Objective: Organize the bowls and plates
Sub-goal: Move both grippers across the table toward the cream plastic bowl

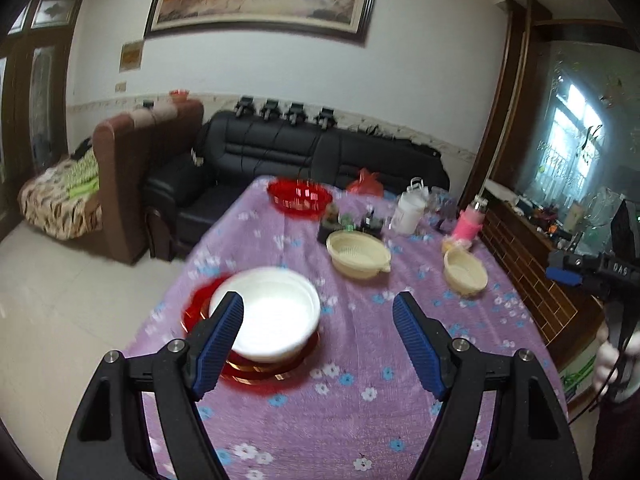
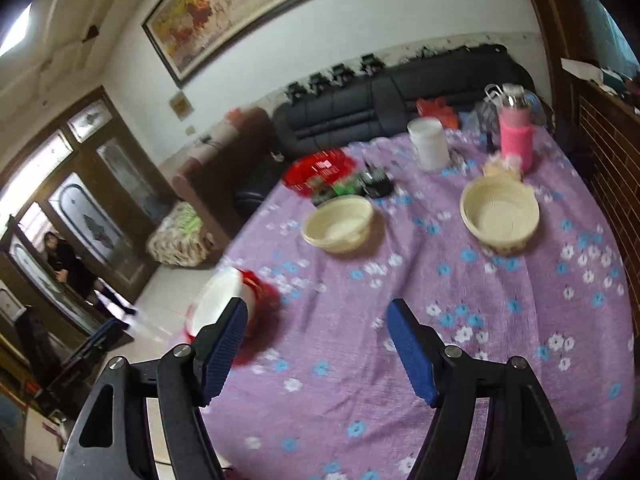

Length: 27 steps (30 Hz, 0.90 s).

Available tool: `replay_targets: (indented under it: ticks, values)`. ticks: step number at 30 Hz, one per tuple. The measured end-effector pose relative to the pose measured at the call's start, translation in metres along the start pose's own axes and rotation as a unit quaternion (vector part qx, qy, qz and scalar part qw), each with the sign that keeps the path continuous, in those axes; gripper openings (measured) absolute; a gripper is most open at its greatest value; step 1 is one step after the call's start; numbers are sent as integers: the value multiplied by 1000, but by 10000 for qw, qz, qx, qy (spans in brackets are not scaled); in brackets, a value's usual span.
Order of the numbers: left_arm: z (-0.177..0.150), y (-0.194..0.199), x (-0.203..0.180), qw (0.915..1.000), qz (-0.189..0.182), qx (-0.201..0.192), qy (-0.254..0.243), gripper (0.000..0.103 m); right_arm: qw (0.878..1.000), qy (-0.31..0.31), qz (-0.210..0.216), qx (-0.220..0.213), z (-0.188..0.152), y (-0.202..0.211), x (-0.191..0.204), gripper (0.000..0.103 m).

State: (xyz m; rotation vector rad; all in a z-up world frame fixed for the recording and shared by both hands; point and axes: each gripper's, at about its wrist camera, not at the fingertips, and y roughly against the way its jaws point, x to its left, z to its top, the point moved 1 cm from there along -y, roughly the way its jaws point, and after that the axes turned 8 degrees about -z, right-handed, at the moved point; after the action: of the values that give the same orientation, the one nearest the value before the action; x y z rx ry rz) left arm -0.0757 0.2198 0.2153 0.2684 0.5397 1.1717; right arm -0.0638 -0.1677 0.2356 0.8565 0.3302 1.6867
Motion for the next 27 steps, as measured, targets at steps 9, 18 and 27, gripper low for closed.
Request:
replay_targets:
  ticks: [9,18,27]
  values:
    - [105,57,9,9948,858,-254,-487,81,9935,407,-765,-742,117,93,44,78]
    - [189,58,22,9873,1269,-700,-645,94,9717,591,-1707,-1520,234,138,98,91]
    - [133,-63,46,9996,-159,253,-4,94,9773,811,-1841,-669,216,16,89,91]
